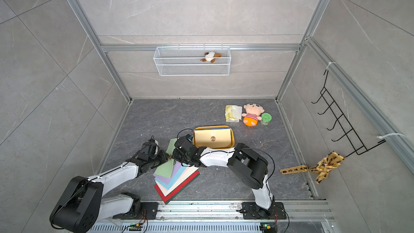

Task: Put the sealed envelopes into the storage box
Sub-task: Pick up the envelope from the center of the board.

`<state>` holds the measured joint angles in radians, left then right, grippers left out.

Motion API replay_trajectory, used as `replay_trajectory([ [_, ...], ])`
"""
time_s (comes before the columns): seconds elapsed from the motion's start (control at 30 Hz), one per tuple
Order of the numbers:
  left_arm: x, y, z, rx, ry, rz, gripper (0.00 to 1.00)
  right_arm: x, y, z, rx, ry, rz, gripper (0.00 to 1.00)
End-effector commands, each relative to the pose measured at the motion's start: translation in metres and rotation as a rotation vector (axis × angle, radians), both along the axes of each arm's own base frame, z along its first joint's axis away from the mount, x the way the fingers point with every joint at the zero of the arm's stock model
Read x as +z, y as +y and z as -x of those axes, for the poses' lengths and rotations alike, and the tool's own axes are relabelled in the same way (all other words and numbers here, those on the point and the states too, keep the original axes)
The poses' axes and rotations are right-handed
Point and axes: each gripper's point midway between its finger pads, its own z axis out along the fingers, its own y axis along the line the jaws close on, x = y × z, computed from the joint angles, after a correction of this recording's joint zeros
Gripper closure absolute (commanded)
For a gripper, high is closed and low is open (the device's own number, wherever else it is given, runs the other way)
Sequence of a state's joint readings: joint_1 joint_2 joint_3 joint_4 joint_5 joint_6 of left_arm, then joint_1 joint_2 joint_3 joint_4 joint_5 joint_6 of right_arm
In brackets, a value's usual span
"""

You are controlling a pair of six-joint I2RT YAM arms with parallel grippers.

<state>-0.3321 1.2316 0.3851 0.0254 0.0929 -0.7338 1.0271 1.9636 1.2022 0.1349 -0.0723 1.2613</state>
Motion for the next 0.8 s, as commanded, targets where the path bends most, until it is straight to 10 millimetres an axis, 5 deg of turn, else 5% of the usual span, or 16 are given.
replay_trajectory([
  [0.0,-0.008,-0.006,0.019,-0.028,0.072,0.037,0.68,0.000,0.003,-0.002,0.018,-0.022,-0.007,0.98],
  [0.3,0.029,-0.003,0.005,0.000,-0.029,0.035,0.63,0.020,-0.007,-0.009,0.054,-0.100,0.008,1.00],
  [0.53,0.099,0.009,-0.009,0.048,-0.192,0.008,0.40,0.073,-0.021,-0.012,0.152,-0.273,-0.028,1.00],
  [0.77,0.169,-0.016,-0.009,-0.090,-0.378,0.133,0.33,0.130,-0.051,-0.005,0.268,-0.454,-0.103,1.00],
])
